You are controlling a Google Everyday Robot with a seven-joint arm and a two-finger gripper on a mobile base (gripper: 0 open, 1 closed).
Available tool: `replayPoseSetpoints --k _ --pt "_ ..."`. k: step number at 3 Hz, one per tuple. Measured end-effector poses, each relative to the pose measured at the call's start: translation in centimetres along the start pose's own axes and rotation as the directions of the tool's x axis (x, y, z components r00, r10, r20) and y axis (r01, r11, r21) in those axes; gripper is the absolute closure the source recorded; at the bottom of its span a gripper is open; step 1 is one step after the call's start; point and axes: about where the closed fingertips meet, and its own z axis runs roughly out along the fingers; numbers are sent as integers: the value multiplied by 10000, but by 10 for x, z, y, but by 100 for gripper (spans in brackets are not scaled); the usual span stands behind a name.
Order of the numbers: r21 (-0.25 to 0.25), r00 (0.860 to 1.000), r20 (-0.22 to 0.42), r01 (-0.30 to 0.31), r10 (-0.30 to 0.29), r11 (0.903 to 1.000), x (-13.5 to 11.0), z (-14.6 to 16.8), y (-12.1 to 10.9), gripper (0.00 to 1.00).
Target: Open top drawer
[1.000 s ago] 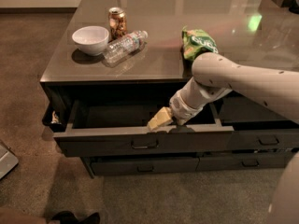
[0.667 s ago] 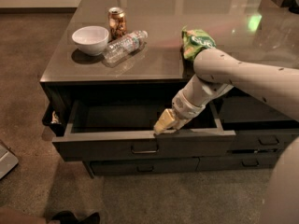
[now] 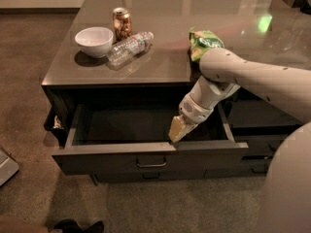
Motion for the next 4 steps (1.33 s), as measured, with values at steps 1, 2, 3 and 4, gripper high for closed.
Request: replayPoseSetpoints --k 1,2,3,4 --pt "-117 9994 -290 167 -171 9998 4 -1 2 91" --pt "130 9991 343 -236 231 9996 5 -11 -1 100" --pt "759 9873 1409 -848 735 9935 -2 -19 -9 100" --pt "1173 9729 2096 -1238 973 9853 -10 -21 -14 100"
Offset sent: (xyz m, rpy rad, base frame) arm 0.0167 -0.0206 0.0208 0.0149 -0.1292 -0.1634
